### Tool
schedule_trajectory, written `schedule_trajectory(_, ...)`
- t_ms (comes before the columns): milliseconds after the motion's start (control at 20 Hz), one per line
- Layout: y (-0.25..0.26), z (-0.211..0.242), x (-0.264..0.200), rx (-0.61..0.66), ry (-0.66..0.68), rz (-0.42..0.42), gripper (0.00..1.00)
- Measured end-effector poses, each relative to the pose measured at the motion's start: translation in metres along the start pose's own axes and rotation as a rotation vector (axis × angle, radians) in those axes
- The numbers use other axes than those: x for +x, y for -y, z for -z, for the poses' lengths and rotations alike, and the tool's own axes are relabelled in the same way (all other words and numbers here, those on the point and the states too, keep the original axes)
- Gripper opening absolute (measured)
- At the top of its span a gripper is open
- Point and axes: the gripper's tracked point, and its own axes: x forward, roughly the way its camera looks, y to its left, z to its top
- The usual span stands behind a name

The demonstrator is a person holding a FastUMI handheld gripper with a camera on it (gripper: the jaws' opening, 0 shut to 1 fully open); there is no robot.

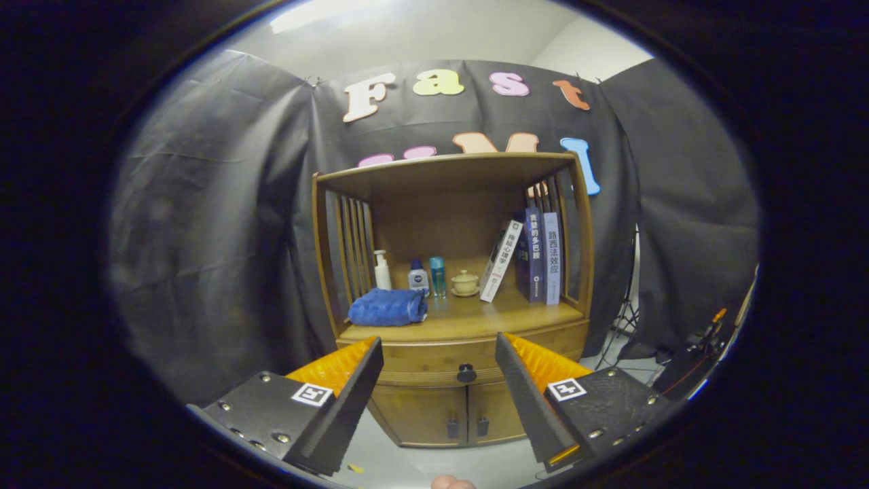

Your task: Pull open the drawer, take out the items inside it, and place them on the countertop above the cabinet.

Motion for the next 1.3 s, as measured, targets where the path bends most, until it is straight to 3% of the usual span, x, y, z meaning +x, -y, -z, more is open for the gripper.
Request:
schedule_trajectory(500,0.005,0.002,-0.001,0.023,0.001,0.012,0.99)
schedule_trajectory(700,-0.004,0.000,0.007,0.000,0.024,-0.021,0.99)
schedule_trajectory(850,0.003,0.011,0.031,0.012,0.025,-0.011,0.99)
schedule_trajectory(1300,0.023,0.107,0.154,-0.050,-0.082,0.013,0.99)
